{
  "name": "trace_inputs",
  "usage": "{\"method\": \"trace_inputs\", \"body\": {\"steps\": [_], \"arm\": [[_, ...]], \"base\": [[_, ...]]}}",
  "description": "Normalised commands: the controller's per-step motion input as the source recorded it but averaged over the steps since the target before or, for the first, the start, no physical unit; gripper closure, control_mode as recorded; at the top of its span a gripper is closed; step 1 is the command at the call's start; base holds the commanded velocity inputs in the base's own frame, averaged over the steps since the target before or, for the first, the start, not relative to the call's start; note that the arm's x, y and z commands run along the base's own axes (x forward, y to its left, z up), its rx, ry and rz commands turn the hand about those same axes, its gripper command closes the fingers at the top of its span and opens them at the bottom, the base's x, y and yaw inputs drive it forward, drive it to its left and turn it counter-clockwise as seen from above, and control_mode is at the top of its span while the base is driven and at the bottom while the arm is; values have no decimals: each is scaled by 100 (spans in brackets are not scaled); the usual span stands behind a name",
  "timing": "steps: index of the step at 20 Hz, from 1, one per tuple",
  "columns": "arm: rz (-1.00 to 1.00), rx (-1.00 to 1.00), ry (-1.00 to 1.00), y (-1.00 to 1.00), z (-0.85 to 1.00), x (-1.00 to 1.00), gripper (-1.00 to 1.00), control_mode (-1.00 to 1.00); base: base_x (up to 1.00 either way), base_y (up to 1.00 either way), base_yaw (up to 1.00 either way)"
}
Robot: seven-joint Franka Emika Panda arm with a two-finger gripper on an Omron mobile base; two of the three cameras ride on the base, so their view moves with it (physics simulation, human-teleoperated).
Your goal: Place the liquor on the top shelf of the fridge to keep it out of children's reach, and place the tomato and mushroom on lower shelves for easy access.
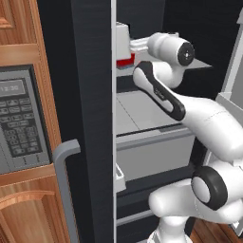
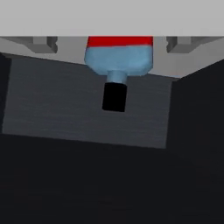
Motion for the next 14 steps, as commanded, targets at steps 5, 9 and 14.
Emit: {"method": "trace_inputs", "body": {"steps": [5, 9, 14], "arm": [[0, -16, 24, -16, -27, -100, -100, -100], [0, -14, 20, -15, -52, -100, -100, -100], [0, -12, 14, -2, -56, -90, -100, -100]], "base": [[0, 0, 0], [0, 0, 0], [0, 0, 0]]}}
